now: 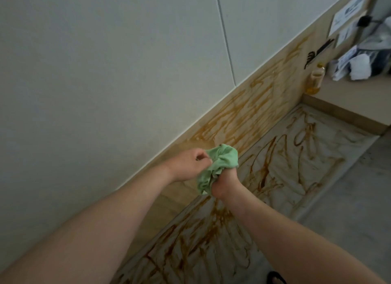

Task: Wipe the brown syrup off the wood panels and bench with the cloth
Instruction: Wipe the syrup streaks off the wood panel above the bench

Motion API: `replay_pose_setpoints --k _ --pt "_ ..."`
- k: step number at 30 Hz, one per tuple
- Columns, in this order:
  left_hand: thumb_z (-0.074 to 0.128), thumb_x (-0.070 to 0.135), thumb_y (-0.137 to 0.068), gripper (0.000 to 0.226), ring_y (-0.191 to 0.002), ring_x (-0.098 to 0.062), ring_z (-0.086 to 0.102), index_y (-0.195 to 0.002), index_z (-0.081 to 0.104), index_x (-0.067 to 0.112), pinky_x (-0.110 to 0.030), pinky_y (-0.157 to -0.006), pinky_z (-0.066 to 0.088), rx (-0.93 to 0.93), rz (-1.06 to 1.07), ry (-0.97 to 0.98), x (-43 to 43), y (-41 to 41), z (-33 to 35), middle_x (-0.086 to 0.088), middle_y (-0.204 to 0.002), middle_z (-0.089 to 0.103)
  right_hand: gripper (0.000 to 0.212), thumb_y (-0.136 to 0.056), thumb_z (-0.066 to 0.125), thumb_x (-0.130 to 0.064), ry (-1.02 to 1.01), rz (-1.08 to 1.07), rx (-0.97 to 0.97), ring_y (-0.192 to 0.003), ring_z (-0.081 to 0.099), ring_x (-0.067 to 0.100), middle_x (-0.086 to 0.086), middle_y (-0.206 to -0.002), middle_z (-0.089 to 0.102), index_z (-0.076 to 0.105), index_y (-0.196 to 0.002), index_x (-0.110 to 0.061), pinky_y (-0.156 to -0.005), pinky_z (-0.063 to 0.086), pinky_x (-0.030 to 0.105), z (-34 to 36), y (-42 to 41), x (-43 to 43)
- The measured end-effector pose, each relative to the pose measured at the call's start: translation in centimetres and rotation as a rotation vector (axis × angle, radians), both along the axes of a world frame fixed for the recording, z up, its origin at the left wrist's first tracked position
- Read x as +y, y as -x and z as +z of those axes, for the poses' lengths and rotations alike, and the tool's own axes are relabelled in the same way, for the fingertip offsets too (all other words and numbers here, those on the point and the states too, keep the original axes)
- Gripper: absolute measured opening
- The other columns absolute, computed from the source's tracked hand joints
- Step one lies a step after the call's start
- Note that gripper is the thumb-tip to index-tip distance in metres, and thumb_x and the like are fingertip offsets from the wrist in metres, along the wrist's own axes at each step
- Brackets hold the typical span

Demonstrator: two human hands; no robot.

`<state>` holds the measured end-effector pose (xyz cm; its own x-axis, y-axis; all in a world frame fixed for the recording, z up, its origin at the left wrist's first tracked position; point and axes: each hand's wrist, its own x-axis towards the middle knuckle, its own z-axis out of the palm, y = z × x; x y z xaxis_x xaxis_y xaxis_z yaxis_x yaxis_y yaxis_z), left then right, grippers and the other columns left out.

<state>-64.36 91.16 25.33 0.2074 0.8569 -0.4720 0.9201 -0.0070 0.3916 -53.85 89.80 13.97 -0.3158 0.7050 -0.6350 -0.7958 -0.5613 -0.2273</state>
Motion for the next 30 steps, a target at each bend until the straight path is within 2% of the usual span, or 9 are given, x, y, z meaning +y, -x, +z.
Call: replay_pose_setpoints --k 3,9,11,14,16,19,24,27,30 --pt "0.049 0.030 -0.100 0.027 -0.109 -0.023 0.063 -0.116 0.067 0.018 -0.037 -0.095 0.053 0.309 -0.079 -0.128 1.9 2.5 -0.2 -0.002 -0.117 0.068 0.057 -0.097 0.046 -0.060 0.151 -0.090 -0.001 -0.090 0.066 0.031 0.014 -0.107 0.072 0.075 -0.103 -0.012 -0.090 0.051 0.043 -2.3 -0.6 1.5" --pt "0.048 0.031 -0.096 0.035 -0.123 -0.029 0.051 -0.121 0.065 0.014 -0.040 -0.110 0.036 0.834 -0.420 -0.317 5.4 7.6 -2.1 -0.008 -0.122 0.062 0.057 -0.100 0.042 -0.069 0.195 -0.243 -0.041 -0.092 0.064 0.027 0.006 -0.108 0.067 0.068 -0.106 -0.018 -0.080 0.052 0.039 -3.6 -0.8 8.1" --pt "0.050 0.031 -0.093 0.035 -0.125 -0.031 0.049 -0.119 0.067 0.013 -0.044 -0.119 0.026 0.827 -0.477 -0.364 6.5 8.9 -3.3 -0.010 -0.121 0.061 0.058 -0.099 0.043 -0.069 0.158 -0.241 -0.117 -0.097 0.065 0.028 0.006 -0.110 0.067 0.068 -0.108 -0.017 -0.086 0.052 0.041 -3.4 -0.1 11.2" --pt "0.057 0.027 -0.083 0.034 -0.119 -0.036 0.055 -0.106 0.073 0.008 -0.053 -0.123 0.027 0.790 -0.559 -0.462 8.2 10.5 -5.2 -0.014 -0.111 0.064 0.066 -0.093 0.049 -0.073 0.070 -0.256 -0.209 -0.062 0.062 0.027 0.011 -0.071 0.064 0.067 -0.082 -0.010 -0.063 0.053 0.035 -4.0 1.7 16.8" --pt "0.061 0.023 -0.077 0.030 -0.118 -0.038 0.057 -0.098 0.073 0.006 -0.057 -0.121 0.031 0.765 -0.626 -0.537 8.7 11.4 -6.2 -0.017 -0.109 0.065 0.066 -0.097 0.044 -0.071 0.058 -0.164 -0.351 -0.090 0.070 0.035 0.018 -0.106 0.070 0.066 -0.118 -0.012 -0.075 0.059 0.046 -6.4 4.2 20.9" --pt "0.054 0.018 -0.079 0.027 -0.124 -0.040 0.055 -0.092 0.072 0.005 -0.059 -0.122 0.030 0.690 -0.729 -0.627 8.8 12.4 -7.2 -0.020 -0.113 0.065 0.059 -0.112 0.030 -0.041 0.138 -0.080 -0.682 -0.156 0.019 0.029 0.005 -0.173 0.009 0.009 -0.166 -0.027 -0.124 0.015 0.044 -8.6 10.7 20.4" --pt "0.038 0.015 -0.086 0.037 -0.128 -0.042 0.054 -0.098 0.071 0.003 -0.058 -0.121 0.029 0.607 -0.811 -0.785 11.0 12.7 -8.1 -0.023 -0.120 0.064 0.081 -0.106 0.035 -0.054 0.061 0.129 -0.620 -0.159 0.003 0.028 0.004 -0.173 -0.012 -0.014 -0.163 -0.024 -0.127 0.004 0.042 -9.3 19.5 13.3" --pt "0.042 0.009 -0.091 0.026 -0.128 -0.043 0.053 -0.099 0.067 0.003 -0.057 -0.123 0.028 0.594 -0.816 -0.873 13.2 12.1 -8.6 -0.023 -0.119 0.063 0.073 -0.104 0.019 -0.052 0.216 -0.072 -0.612 -0.159 0.004 0.030 0.004 -0.174 -0.005 -0.004 -0.166 -0.022 -0.128 0.004 0.050 -11.3 13.2 19.6" --pt "0.041 0.006 -0.094 0.025 -0.131 -0.043 0.051 -0.102 0.064 0.003 -0.055 -0.124 0.025 0.579 -0.833 -0.904 14.6 11.3 -9.6 -0.024 -0.119 0.062 0.063 -0.111 0.023 -0.035 0.042 -0.164 -0.885 -0.159 0.002 0.032 0.004 -0.173 -0.008 -0.006 -0.165 -0.023 -0.128 0.004 0.051 -11.1 6.4 25.3"
